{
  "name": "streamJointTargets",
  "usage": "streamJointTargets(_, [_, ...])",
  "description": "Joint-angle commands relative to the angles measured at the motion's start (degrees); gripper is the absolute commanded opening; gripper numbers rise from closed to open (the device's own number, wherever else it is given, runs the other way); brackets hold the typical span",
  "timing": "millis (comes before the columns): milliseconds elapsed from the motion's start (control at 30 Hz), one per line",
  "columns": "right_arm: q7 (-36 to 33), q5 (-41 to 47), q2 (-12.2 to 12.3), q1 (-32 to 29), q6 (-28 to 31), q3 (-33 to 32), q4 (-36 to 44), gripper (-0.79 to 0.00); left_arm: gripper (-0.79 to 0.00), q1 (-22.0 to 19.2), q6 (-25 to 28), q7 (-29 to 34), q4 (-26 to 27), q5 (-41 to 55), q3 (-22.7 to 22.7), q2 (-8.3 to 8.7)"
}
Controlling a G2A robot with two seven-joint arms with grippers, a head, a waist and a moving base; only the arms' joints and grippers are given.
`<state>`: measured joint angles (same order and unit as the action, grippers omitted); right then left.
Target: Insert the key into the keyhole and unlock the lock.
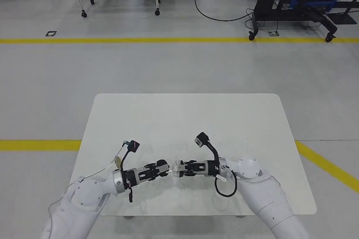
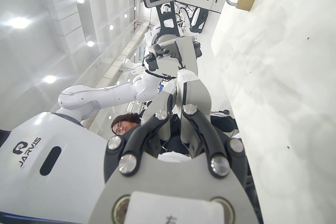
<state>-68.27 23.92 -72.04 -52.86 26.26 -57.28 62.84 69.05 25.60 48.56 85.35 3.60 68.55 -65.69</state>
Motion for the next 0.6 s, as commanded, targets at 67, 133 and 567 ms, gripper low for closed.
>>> streamJointTargets(67, [2.1,0.9,0.3,-0.2,1.8,-1.8,-0.5,-0.785,0.000,0.4,0.6,0.3,0.2,0.8,1.7,0.42])
streamJointTargets(133, [4.6,1.6,0.7,-0.6,3.6,-4.0,-1.0,-0.785,0.000,1.6,1.2,0.7,1.5,0.7,4.9,1.10])
streamJointTargets(567, [32.8,-15.2,2.6,-5.9,9.6,-13.3,0.6,-0.785,0.000,13.0,-12.5,10.5,21.6,-22.9,31.3,6.34])
